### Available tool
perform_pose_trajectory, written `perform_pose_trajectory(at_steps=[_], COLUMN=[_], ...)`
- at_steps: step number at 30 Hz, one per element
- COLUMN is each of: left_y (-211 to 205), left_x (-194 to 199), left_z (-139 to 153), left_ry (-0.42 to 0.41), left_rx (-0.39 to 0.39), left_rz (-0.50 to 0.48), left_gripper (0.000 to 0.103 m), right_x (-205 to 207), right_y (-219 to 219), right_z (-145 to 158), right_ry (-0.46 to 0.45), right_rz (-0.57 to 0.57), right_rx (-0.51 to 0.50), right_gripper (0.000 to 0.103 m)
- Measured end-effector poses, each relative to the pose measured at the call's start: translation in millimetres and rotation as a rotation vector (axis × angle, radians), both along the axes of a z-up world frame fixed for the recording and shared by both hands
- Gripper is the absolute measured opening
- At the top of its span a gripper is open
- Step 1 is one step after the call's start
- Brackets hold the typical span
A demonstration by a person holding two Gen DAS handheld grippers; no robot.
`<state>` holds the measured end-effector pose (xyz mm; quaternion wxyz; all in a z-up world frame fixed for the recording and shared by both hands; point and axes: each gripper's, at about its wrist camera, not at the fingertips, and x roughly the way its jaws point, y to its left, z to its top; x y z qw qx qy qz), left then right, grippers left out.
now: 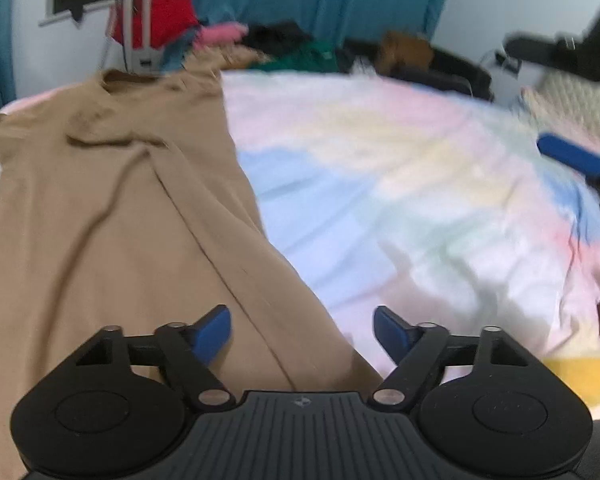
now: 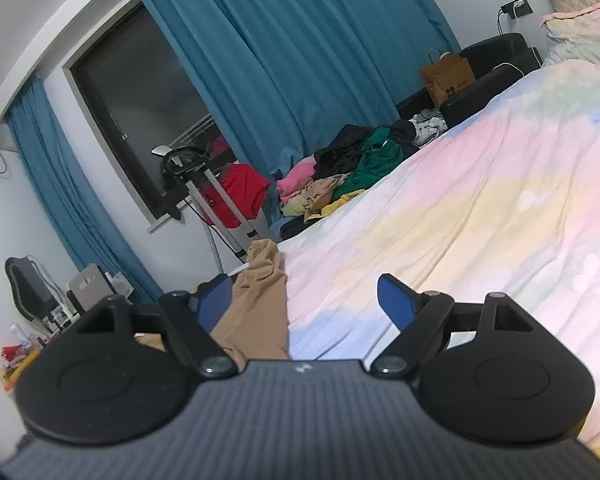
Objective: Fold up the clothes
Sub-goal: 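Move the left tool to the opposite side edge and close on it, then fold that side over onto the shirt body with the left tool and release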
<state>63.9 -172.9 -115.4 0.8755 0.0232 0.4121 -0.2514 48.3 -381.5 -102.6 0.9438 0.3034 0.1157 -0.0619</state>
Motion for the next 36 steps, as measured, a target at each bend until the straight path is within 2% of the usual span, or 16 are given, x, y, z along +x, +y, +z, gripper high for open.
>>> perform_pose_trajectory(at_steps=[5, 7, 10, 13, 17, 21, 32, 36], left_y=[12, 17, 24, 37, 63, 96, 139, 153], left_x=[5, 7, 11, 14, 19, 23, 27, 27], left_z=[-13, -18, -26, -22, 1, 22, -1, -11], left_ry=[0.092, 0.128, 0.184, 0.225, 0.260, 0.257, 0.284, 0.294], left_rx=[-0.076, -0.107, -0.152, -0.227, -0.341, -0.384, -0.353, -0.339], left_rz=[0.021, 0.029, 0.042, 0.058, 0.067, 0.074, 0.111, 0.121], left_gripper=[0.062, 0.039, 0.014, 0.007, 0.004, 0.004, 0.005, 0.018], right_x=[10, 12, 13, 12, 15, 20, 33, 35], right_y=[-11, -12, -10, -9, -3, 4, 32, 44], right_z=[-14, -16, -19, -20, -21, -22, -23, -22], right_ry=[0.036, 0.043, 0.064, 0.072, 0.097, 0.124, 0.214, 0.231], right_rz=[0.010, 0.014, 0.024, 0.029, 0.048, 0.069, 0.151, 0.183], right_rx=[0.061, 0.069, 0.077, 0.088, 0.072, 0.051, -0.049, -0.086], right_gripper=[0.082, 0.082, 0.082, 0.082, 0.082, 0.082, 0.082, 0.082])
